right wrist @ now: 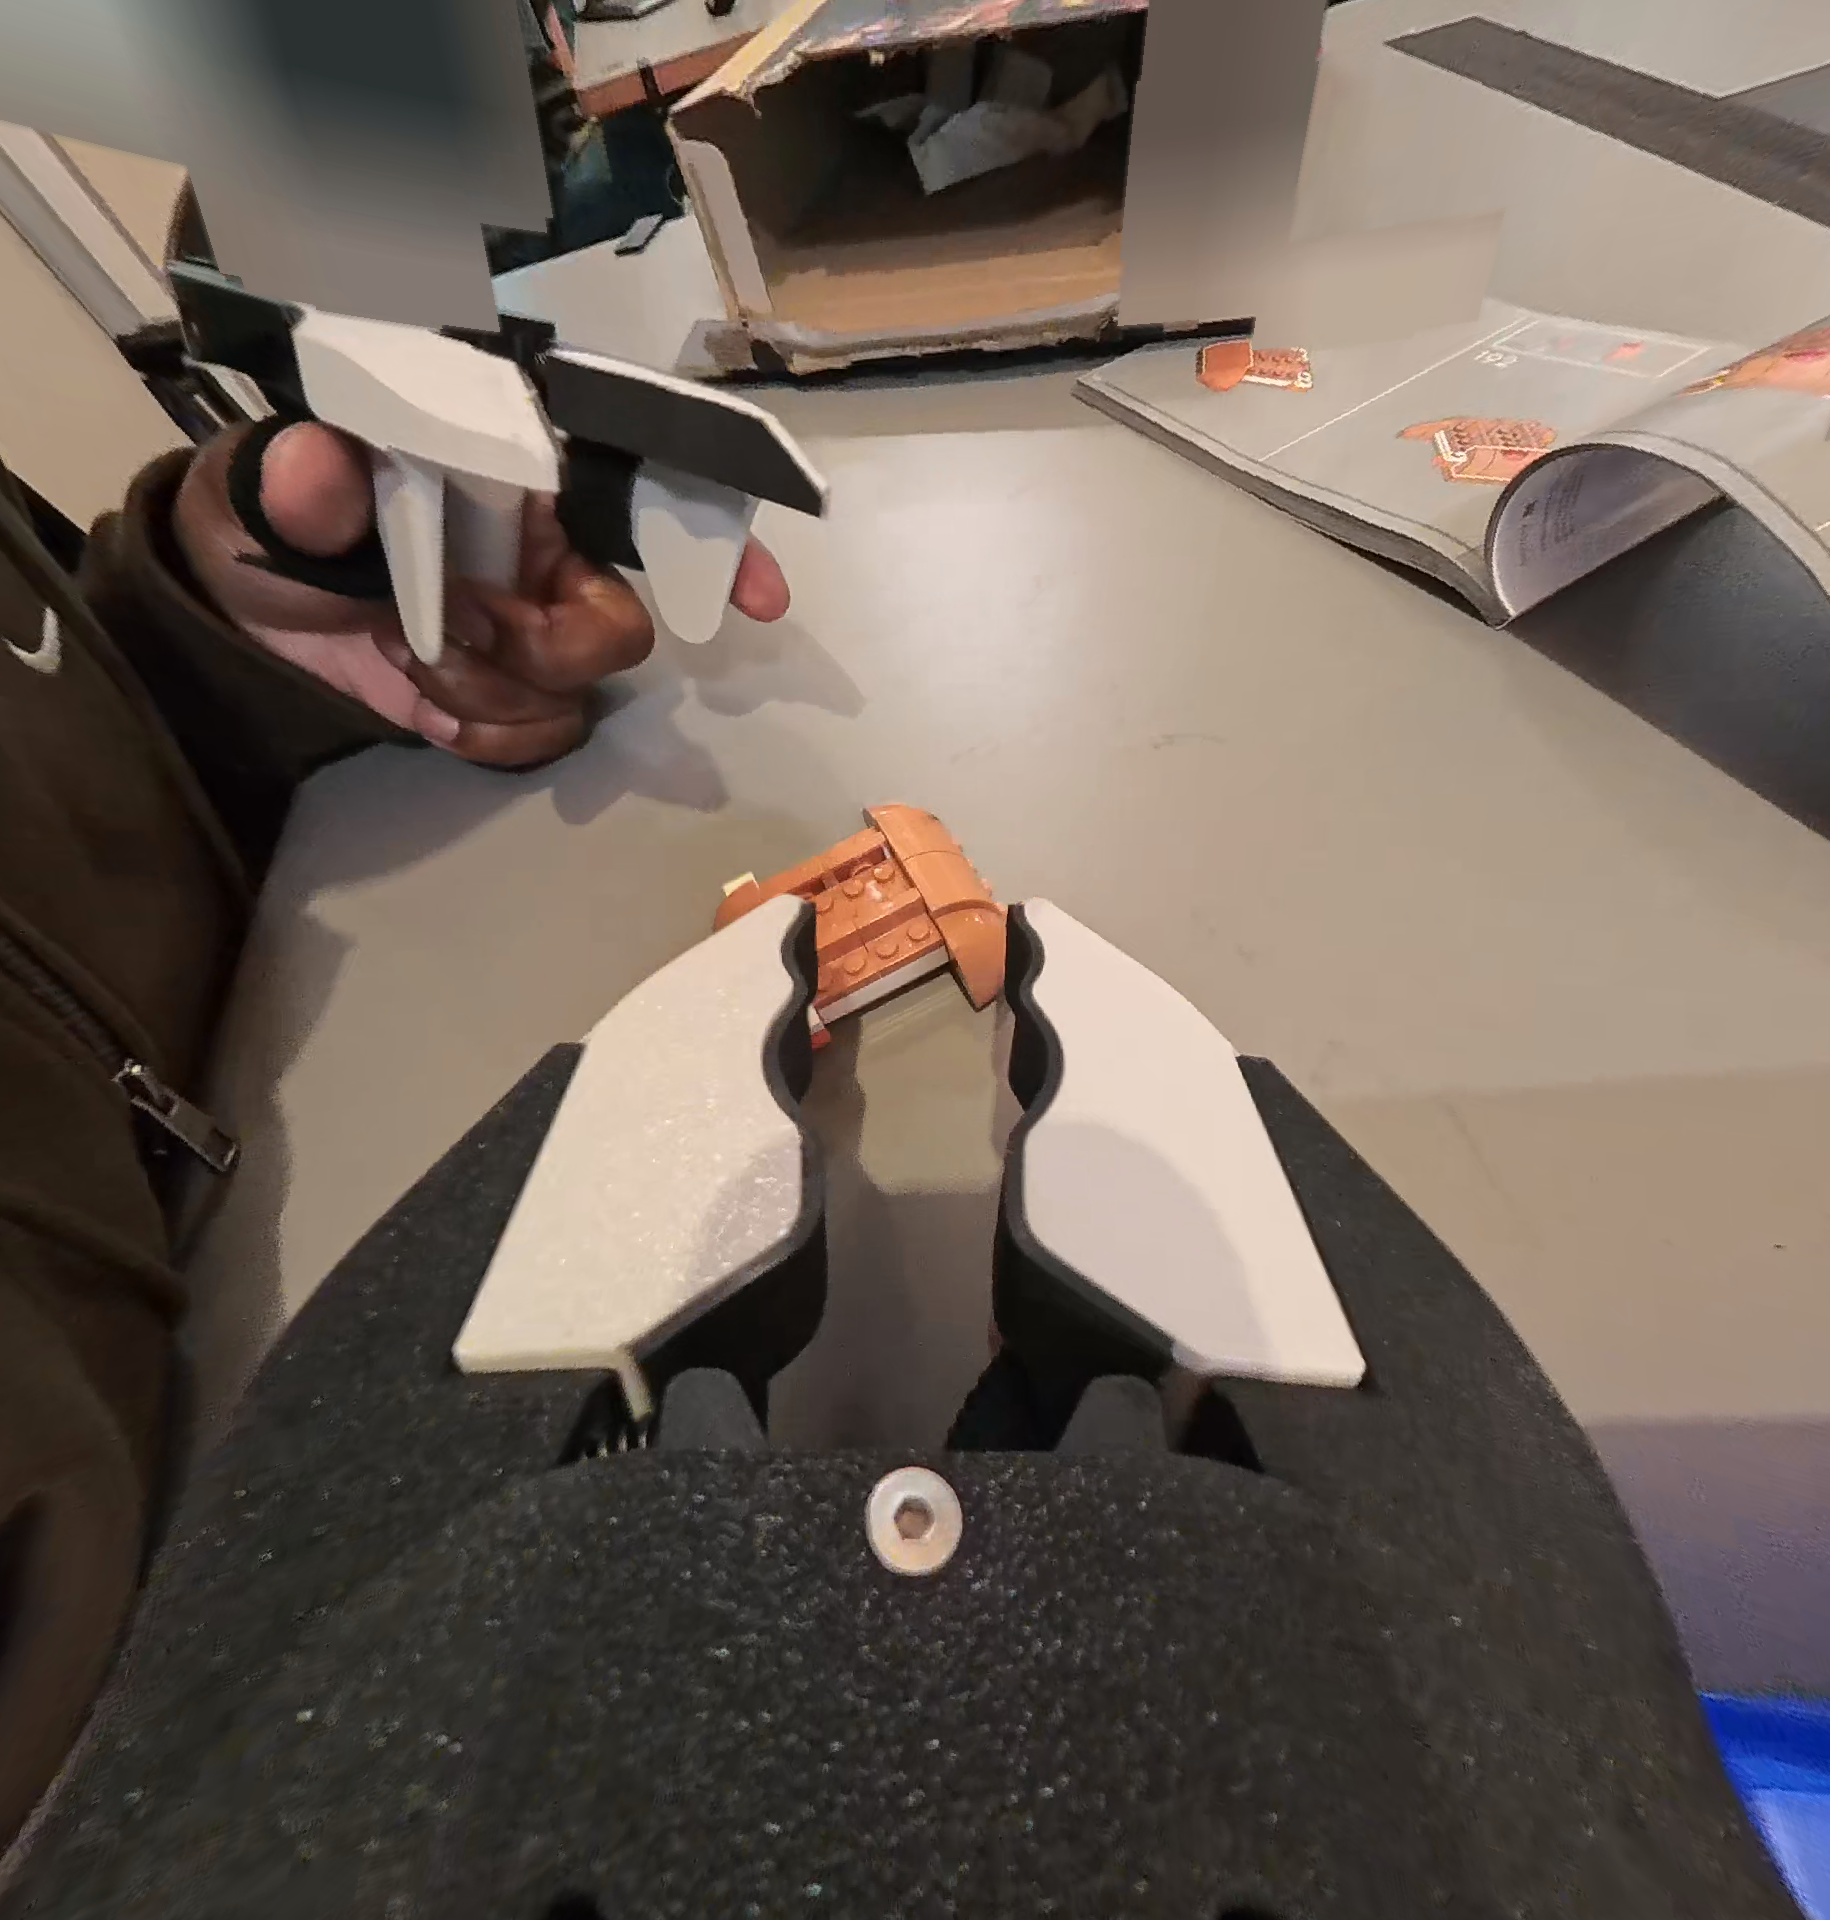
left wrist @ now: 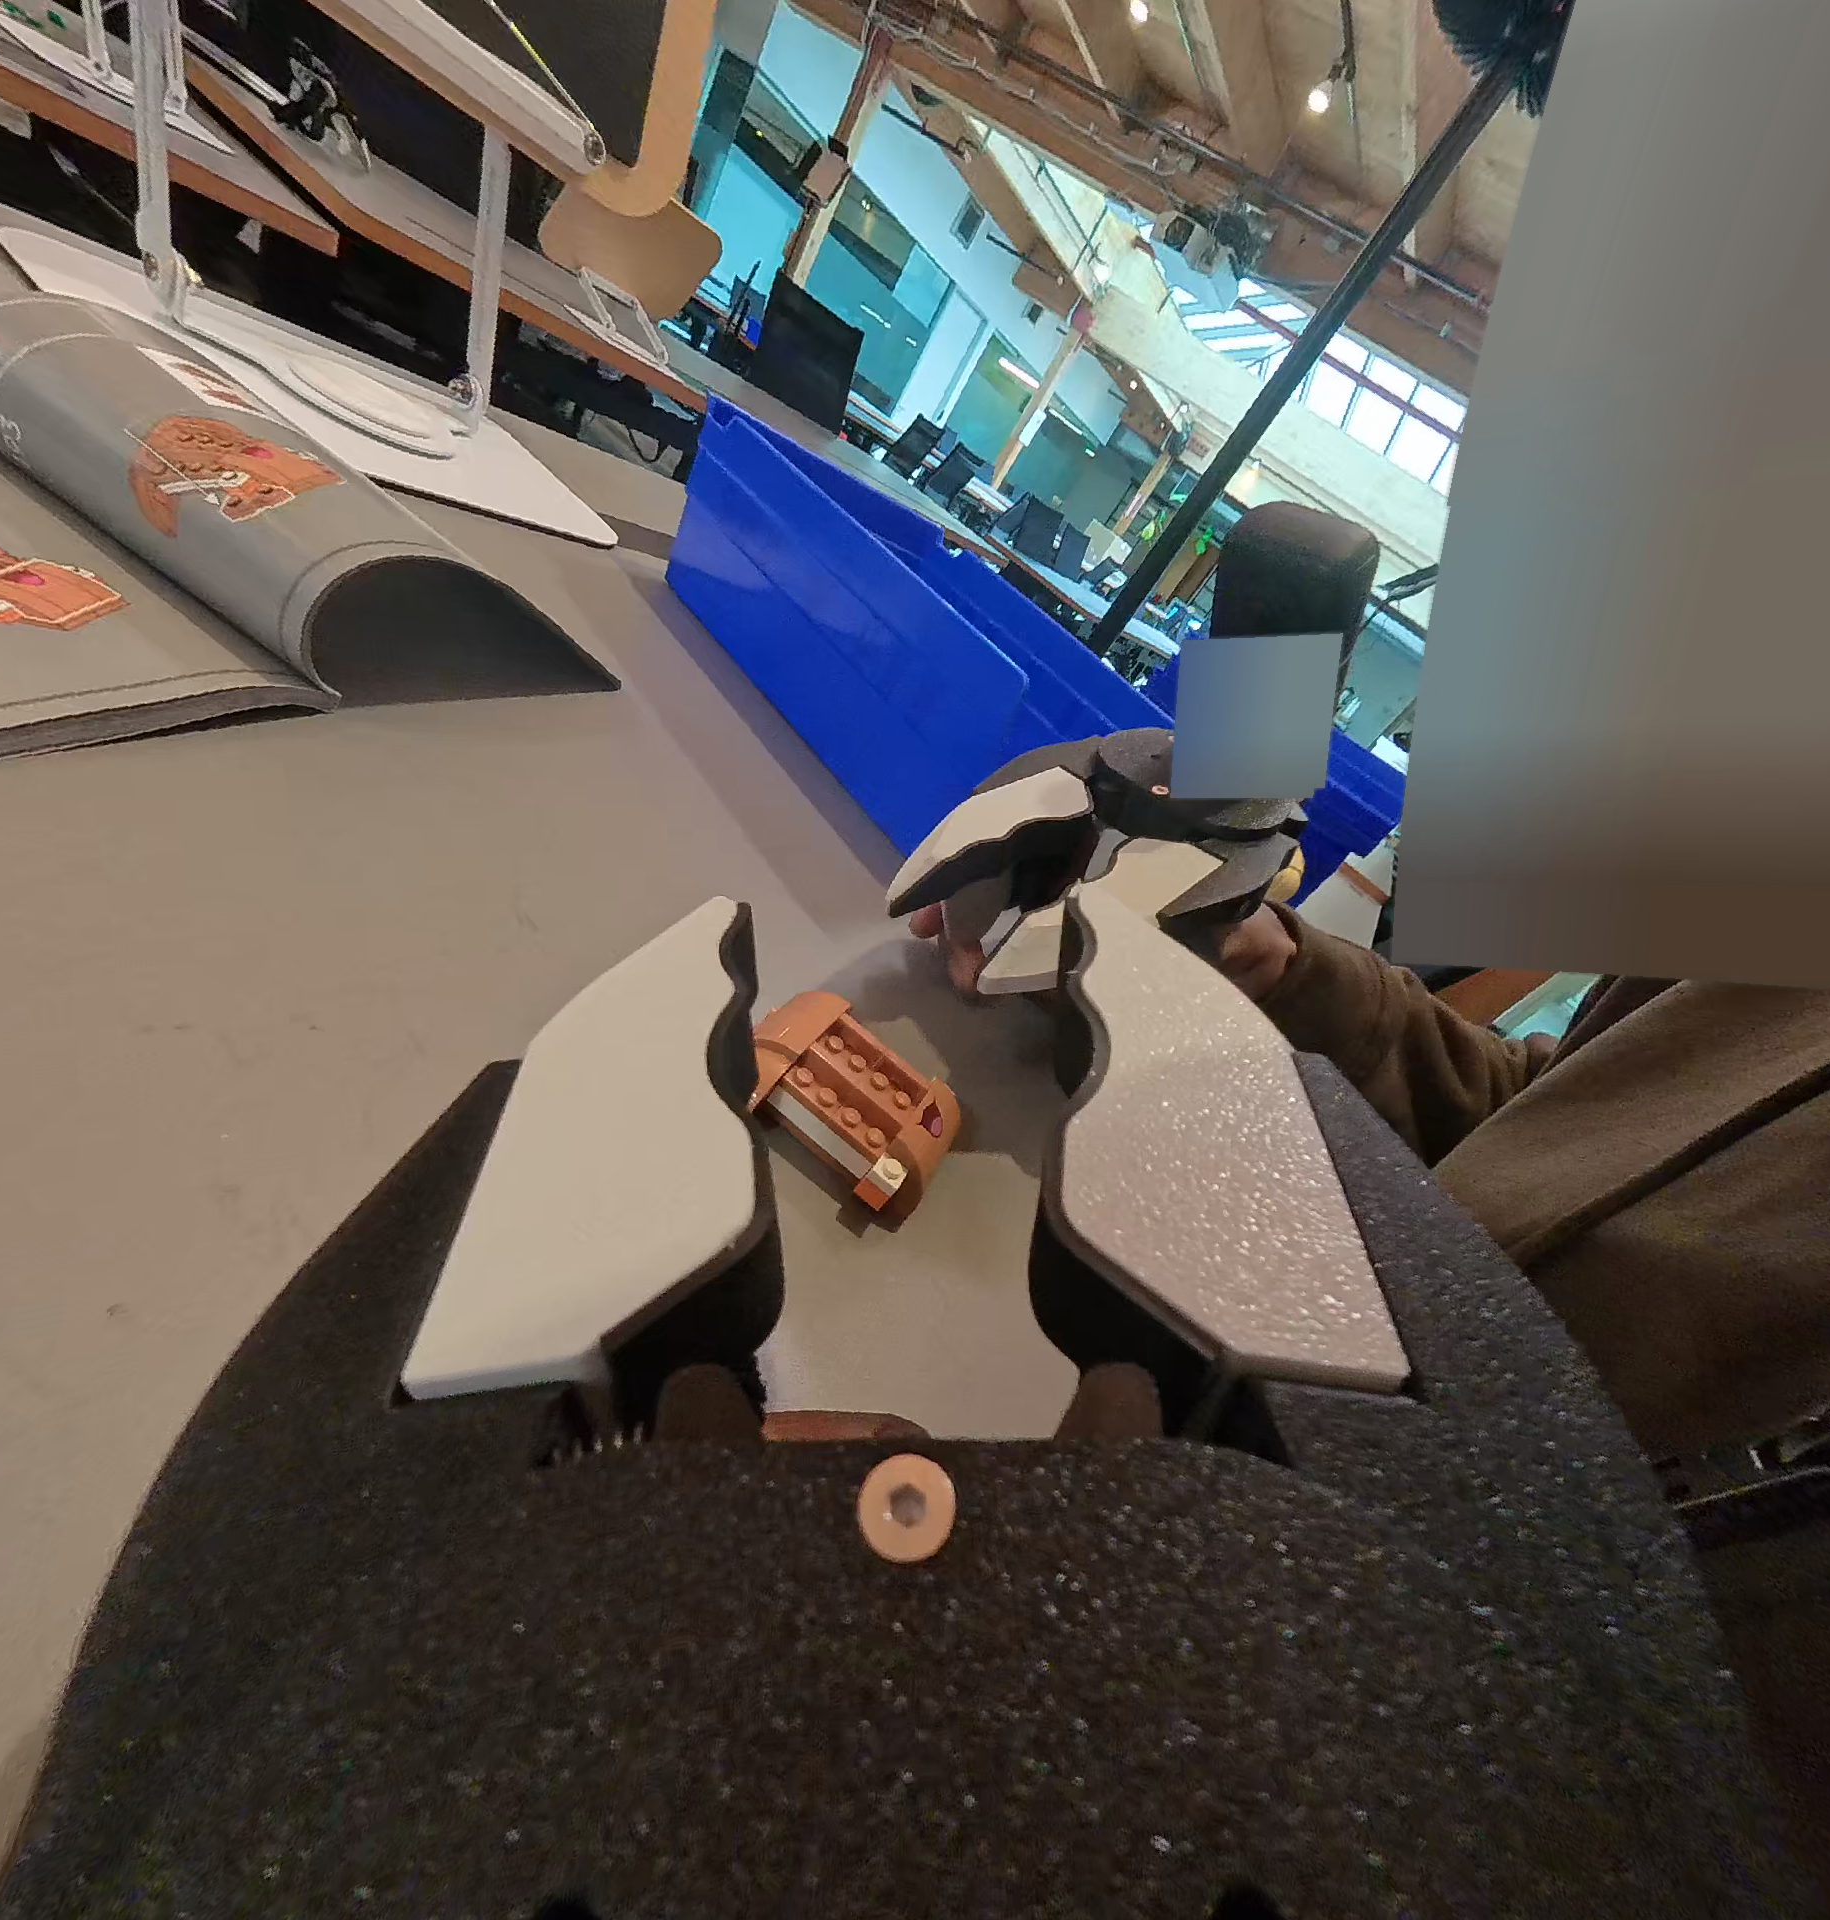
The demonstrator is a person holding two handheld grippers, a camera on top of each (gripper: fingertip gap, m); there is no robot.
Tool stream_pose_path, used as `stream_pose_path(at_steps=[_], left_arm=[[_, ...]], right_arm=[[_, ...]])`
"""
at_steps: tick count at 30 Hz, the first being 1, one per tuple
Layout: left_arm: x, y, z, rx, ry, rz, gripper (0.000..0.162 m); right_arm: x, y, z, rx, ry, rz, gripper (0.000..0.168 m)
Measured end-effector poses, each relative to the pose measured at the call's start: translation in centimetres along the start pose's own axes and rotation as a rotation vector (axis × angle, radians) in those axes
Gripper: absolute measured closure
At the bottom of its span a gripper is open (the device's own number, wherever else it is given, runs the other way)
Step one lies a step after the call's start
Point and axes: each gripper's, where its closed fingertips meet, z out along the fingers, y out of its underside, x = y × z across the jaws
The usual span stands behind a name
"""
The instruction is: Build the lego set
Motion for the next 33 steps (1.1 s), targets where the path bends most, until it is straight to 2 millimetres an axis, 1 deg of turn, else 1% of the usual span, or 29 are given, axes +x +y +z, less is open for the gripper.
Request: stream_pose_path(at_steps=[4, 18, 25, 33], left_arm=[[0.0, -0.1, -0.1, 0.008, 0.003, -0.005, 0.106], [0.0, 0.0, 0.0, 0.004, 0.004, -0.003, 0.107], [0.1, 0.0, 0.0, 0.005, 0.011, -0.006, 0.112], [0.1, -0.1, 0.0, 0.006, 0.015, -0.006, 0.114]], right_arm=[[0.0, 0.0, 0.0, -0.001, -0.005, 0.006, 0.134], [-0.4, 1.1, 0.7, -0.092, 0.041, -0.089, 0.135], [-0.3, 1.1, 0.7, -0.091, 0.053, -0.087, 0.138], [-0.3, 1.1, 0.7, -0.093, 0.058, -0.095, 0.138]])
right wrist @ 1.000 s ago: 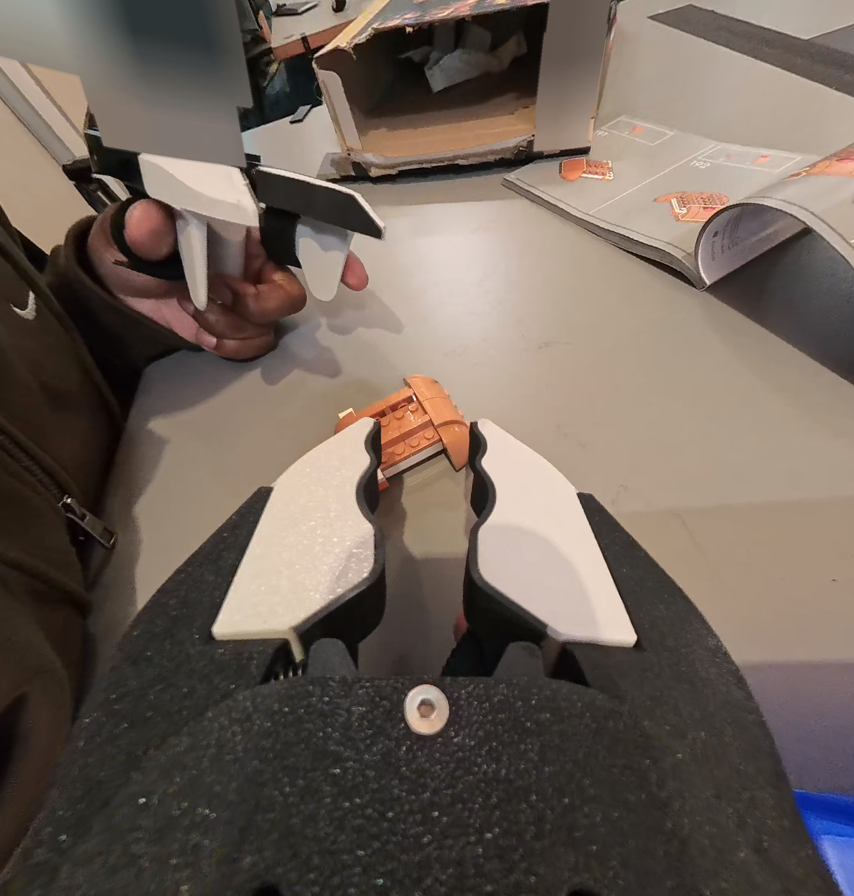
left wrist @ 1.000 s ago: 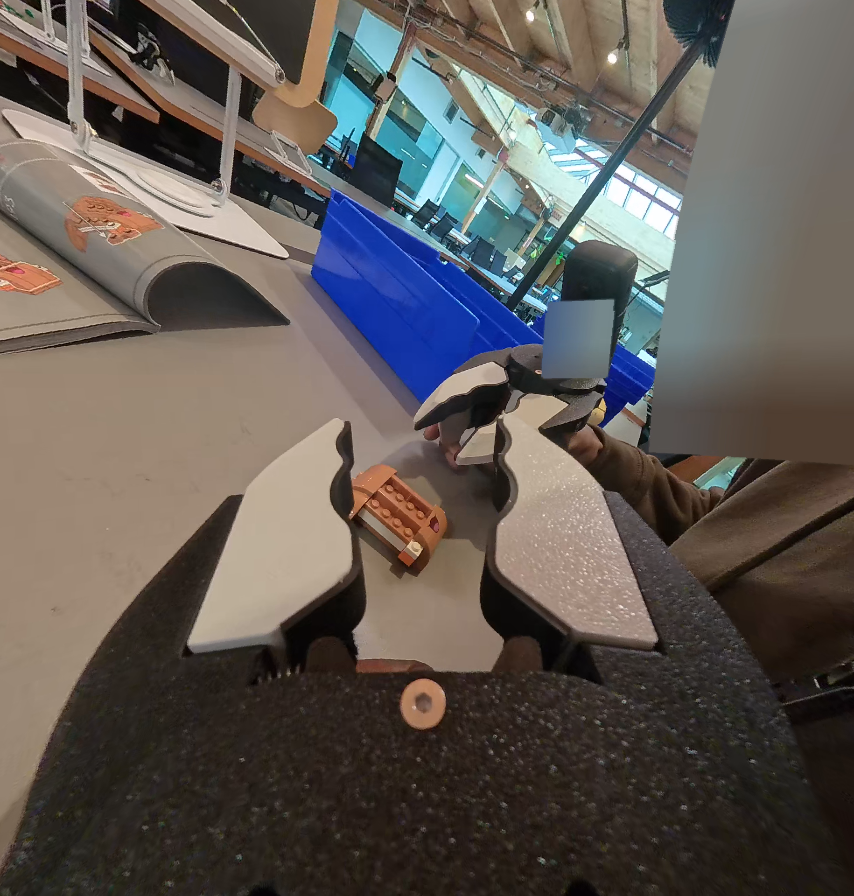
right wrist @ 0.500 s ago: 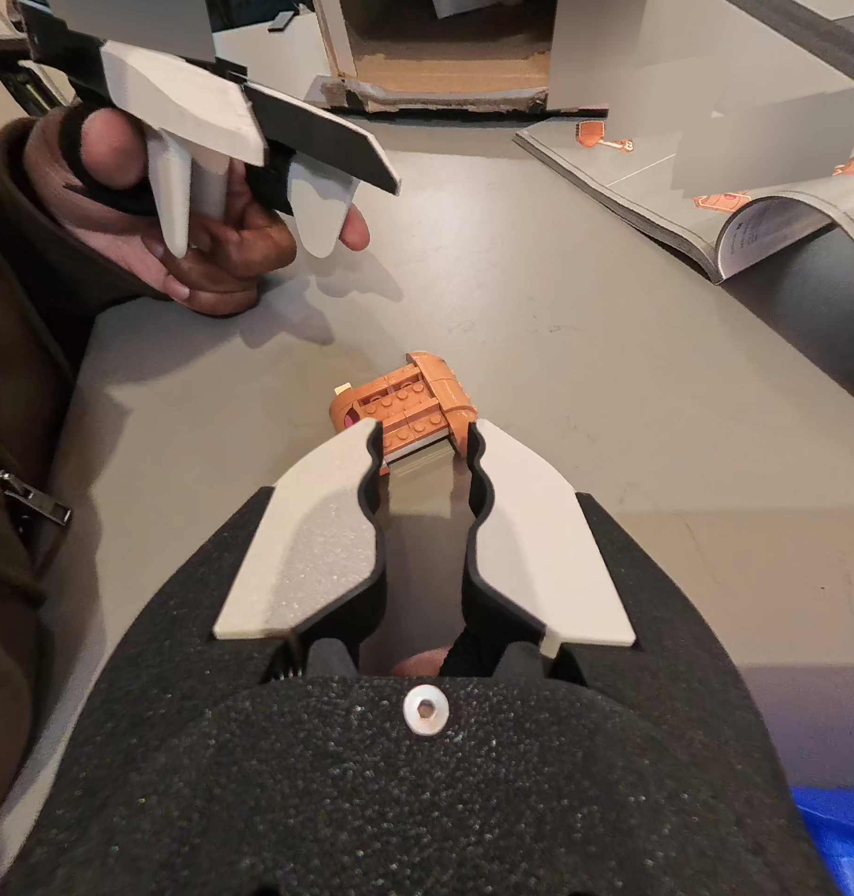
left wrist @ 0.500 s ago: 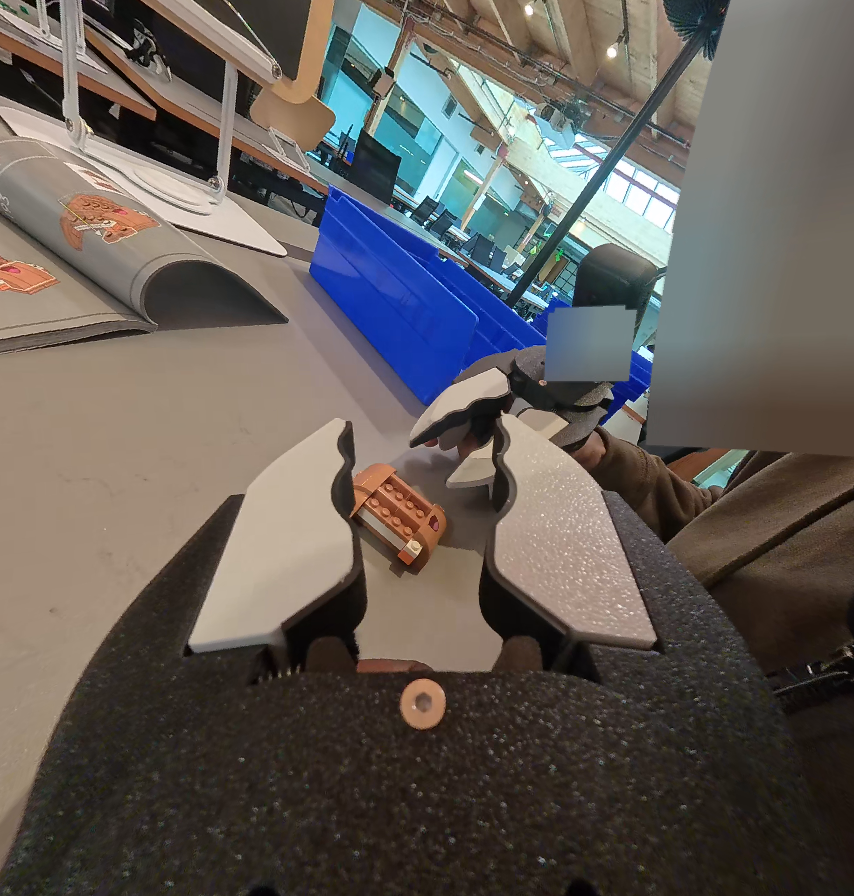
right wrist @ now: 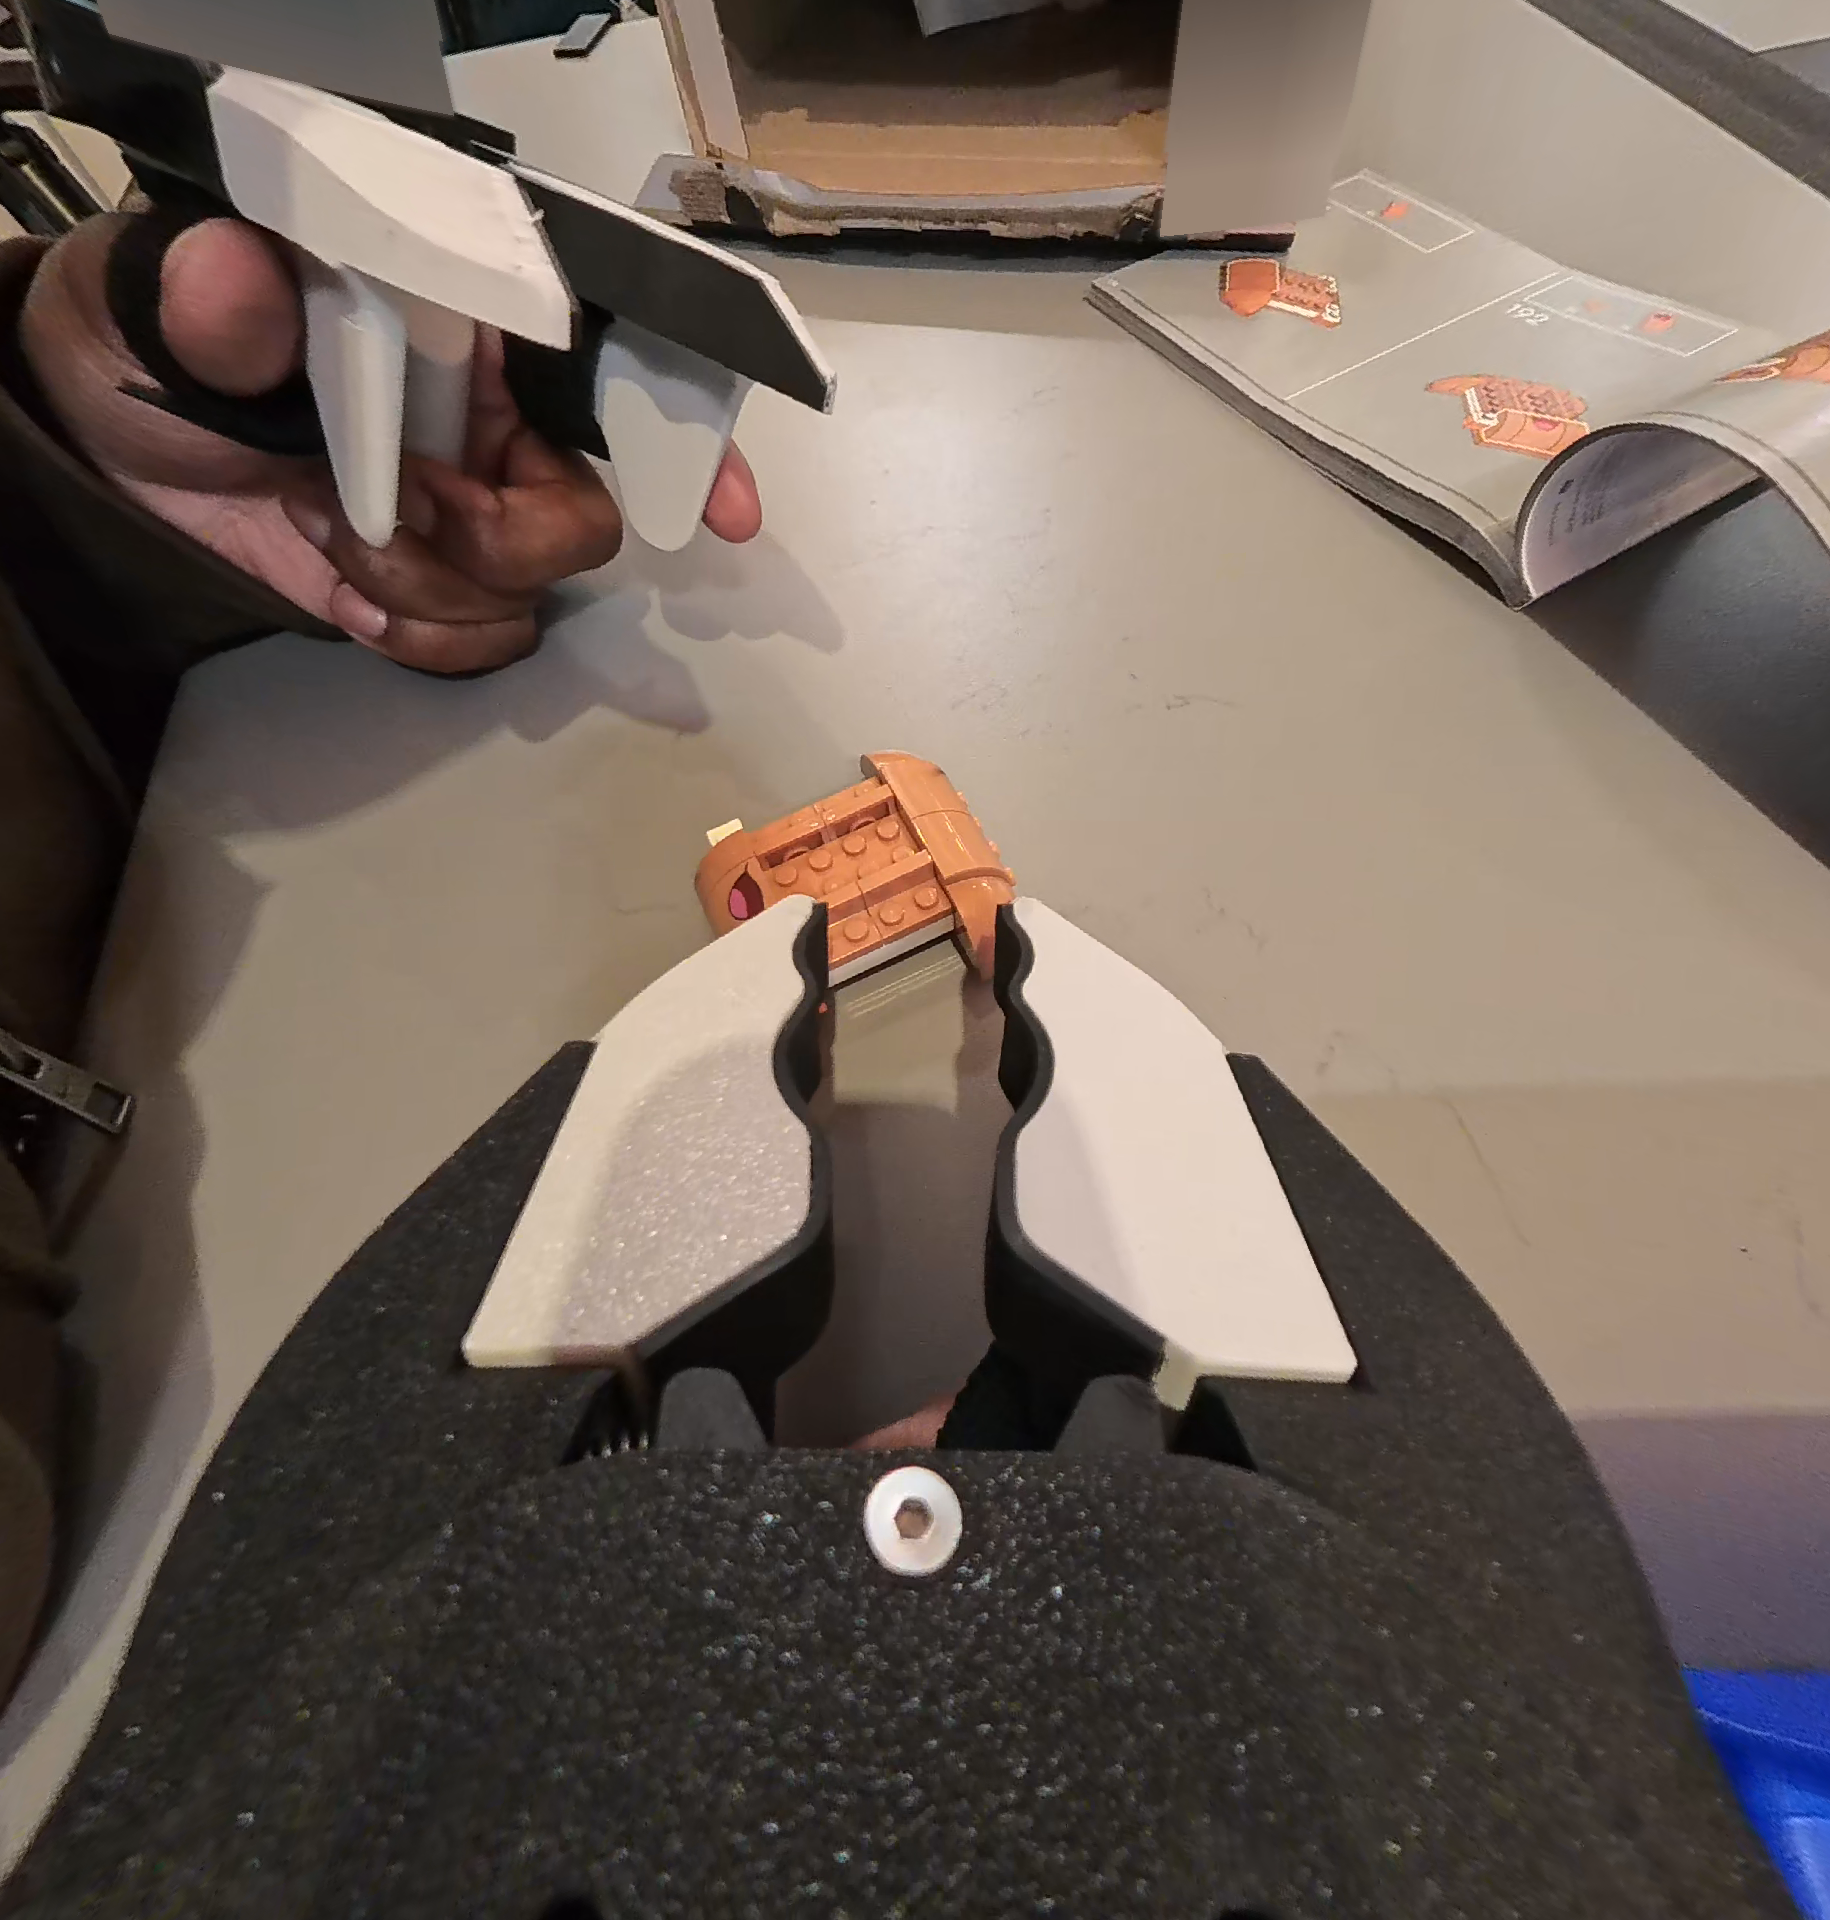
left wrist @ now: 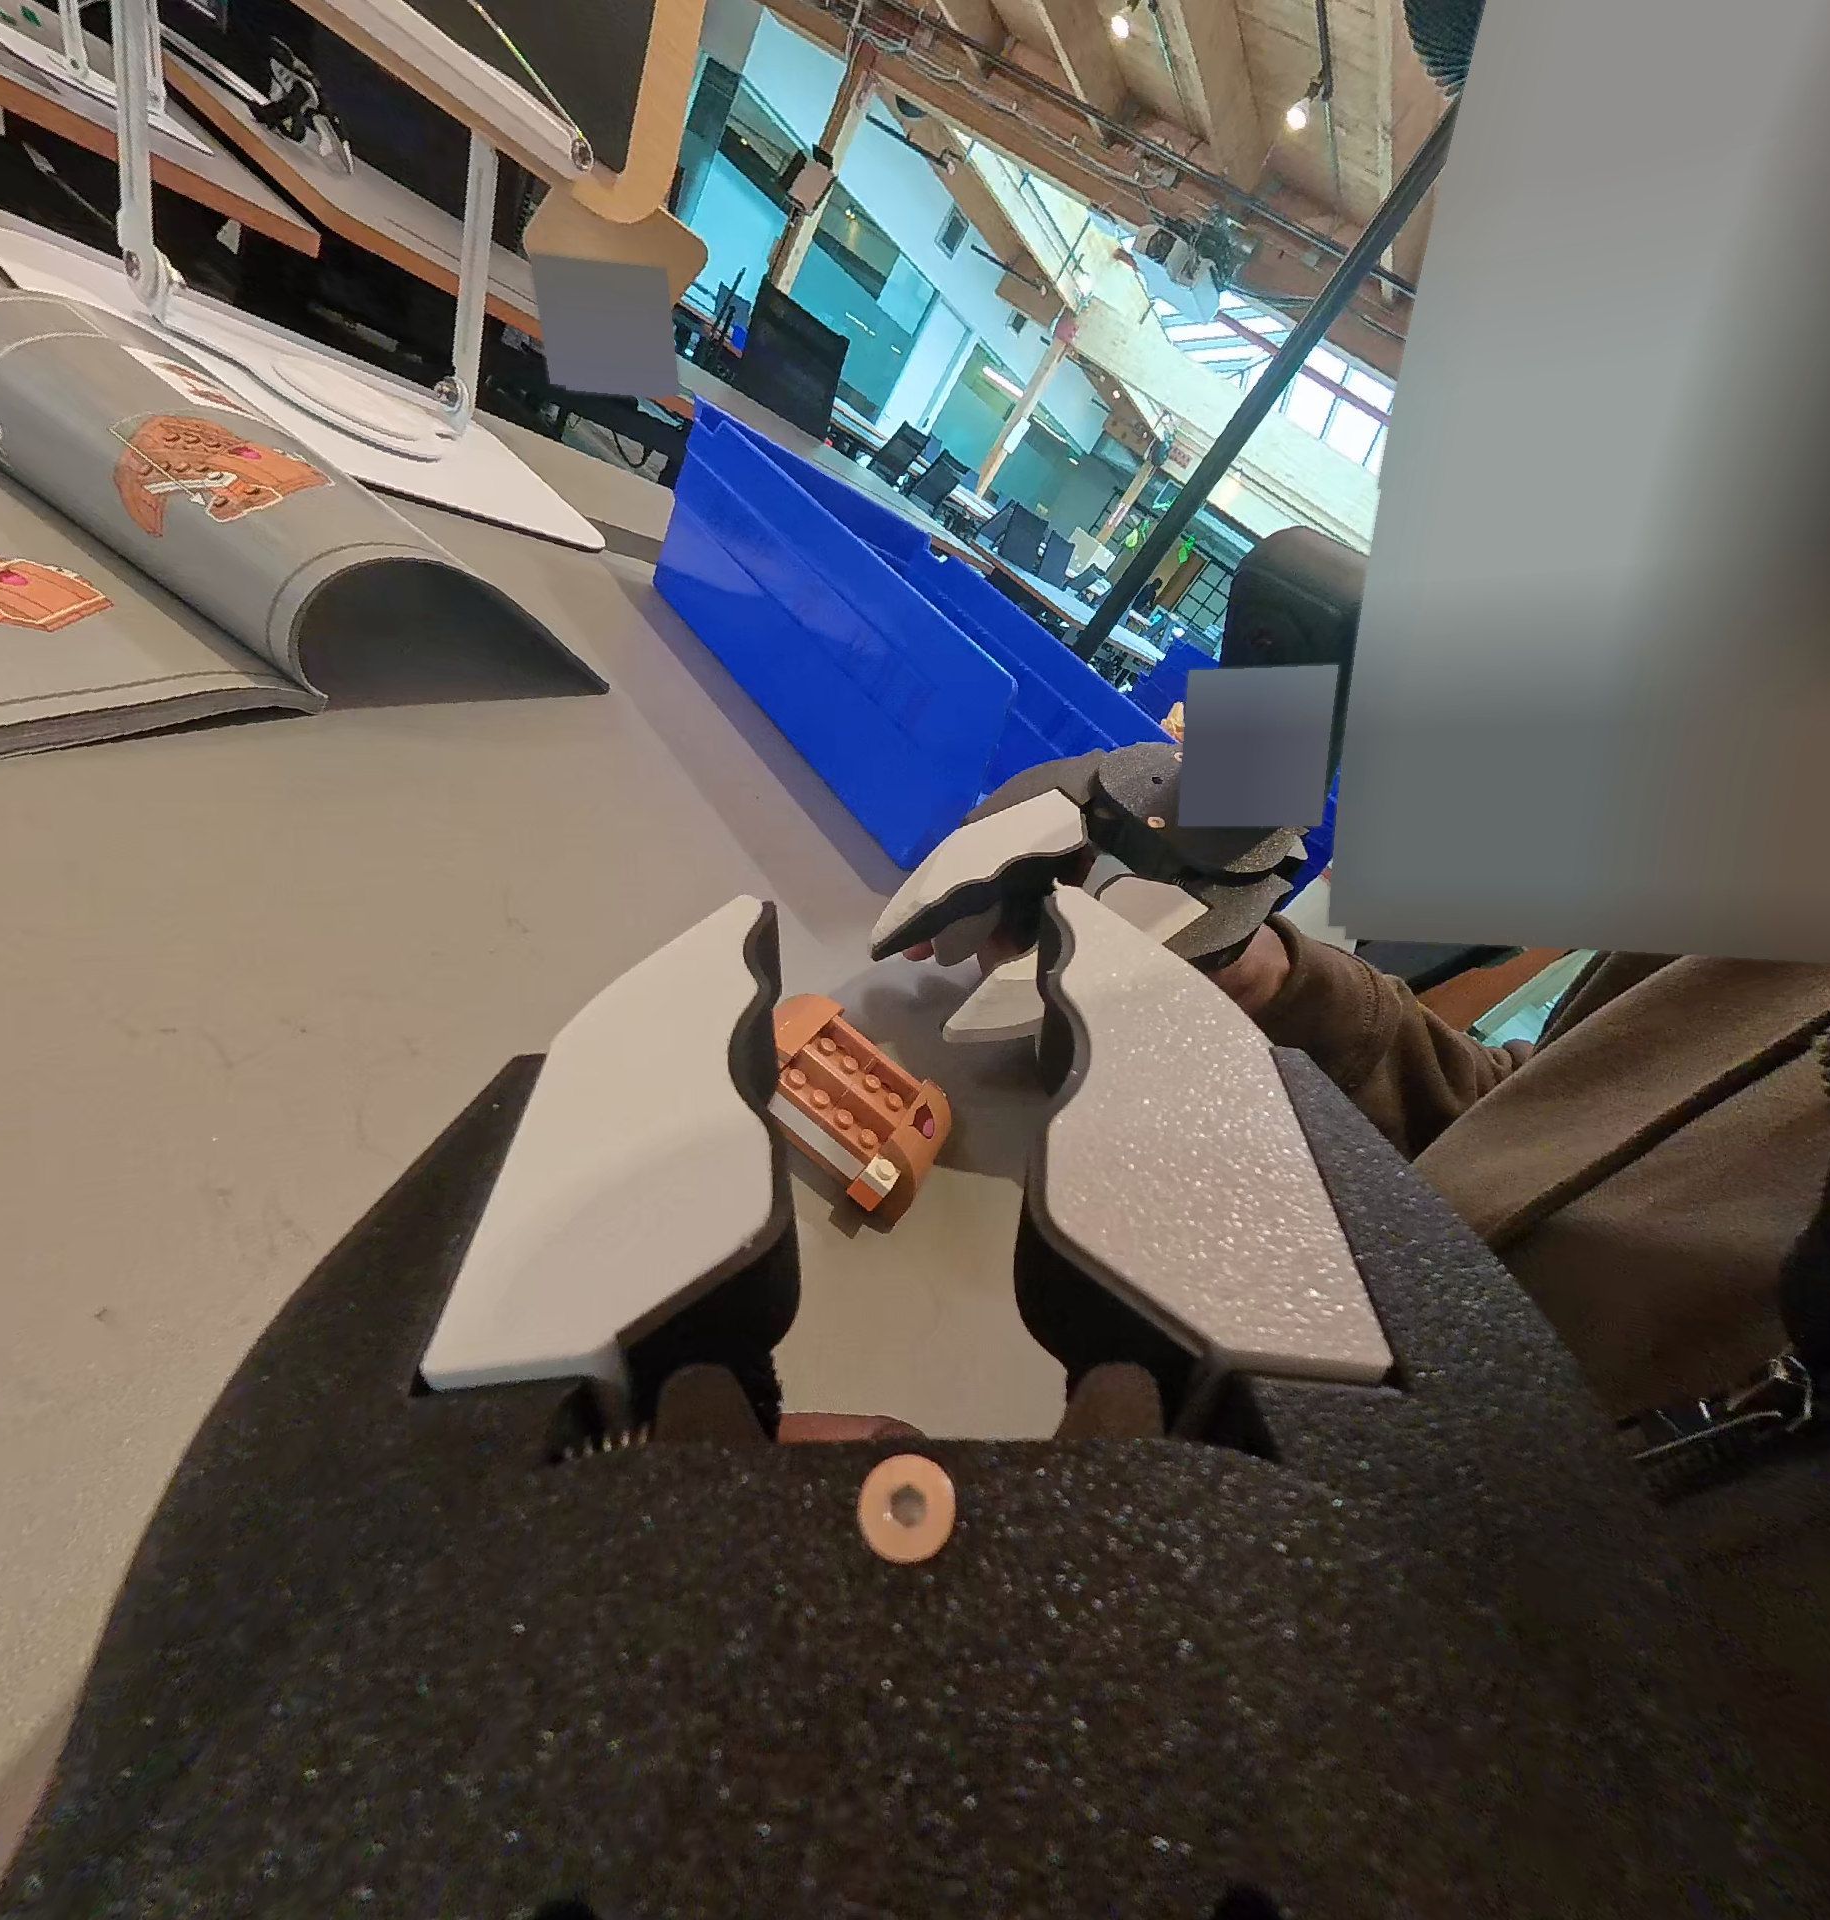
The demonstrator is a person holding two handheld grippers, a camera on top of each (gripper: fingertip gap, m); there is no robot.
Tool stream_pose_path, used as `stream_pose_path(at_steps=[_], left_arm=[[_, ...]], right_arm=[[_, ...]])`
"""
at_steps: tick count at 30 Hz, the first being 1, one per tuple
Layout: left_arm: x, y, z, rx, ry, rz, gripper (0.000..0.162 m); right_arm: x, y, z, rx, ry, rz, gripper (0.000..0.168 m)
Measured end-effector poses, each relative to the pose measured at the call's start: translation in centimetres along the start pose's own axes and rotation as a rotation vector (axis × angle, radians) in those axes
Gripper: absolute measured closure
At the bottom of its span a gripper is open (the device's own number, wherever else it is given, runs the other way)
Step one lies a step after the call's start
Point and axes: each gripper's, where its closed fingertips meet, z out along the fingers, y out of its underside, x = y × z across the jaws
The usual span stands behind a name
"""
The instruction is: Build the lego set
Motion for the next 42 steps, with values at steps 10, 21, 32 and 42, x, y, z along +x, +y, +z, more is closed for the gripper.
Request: stream_pose_path(at_steps=[10, 21, 32, 42], left_arm=[[0.0, -0.1, -0.1, 0.008, 0.001, -0.004, 0.115], [0.0, -0.3, -0.4, 0.027, 0.008, -0.023, 0.115], [0.6, -0.2, -0.3, 0.019, 0.038, 0.011, 0.115], [0.1, -1.2, -0.6, 0.085, 0.056, -0.035, 0.116]], right_arm=[[0.1, -0.1, -0.1, 0.009, -0.007, 0.018, 0.138], [0.0, -0.2, -0.2, 0.024, -0.056, 0.065, 0.139], [-2.3, -1.6, -3.5, 0.157, 0.051, -0.066, 0.134], [-1.3, 0.0, -16.6, 0.077, 0.268, -0.219, 0.137]])
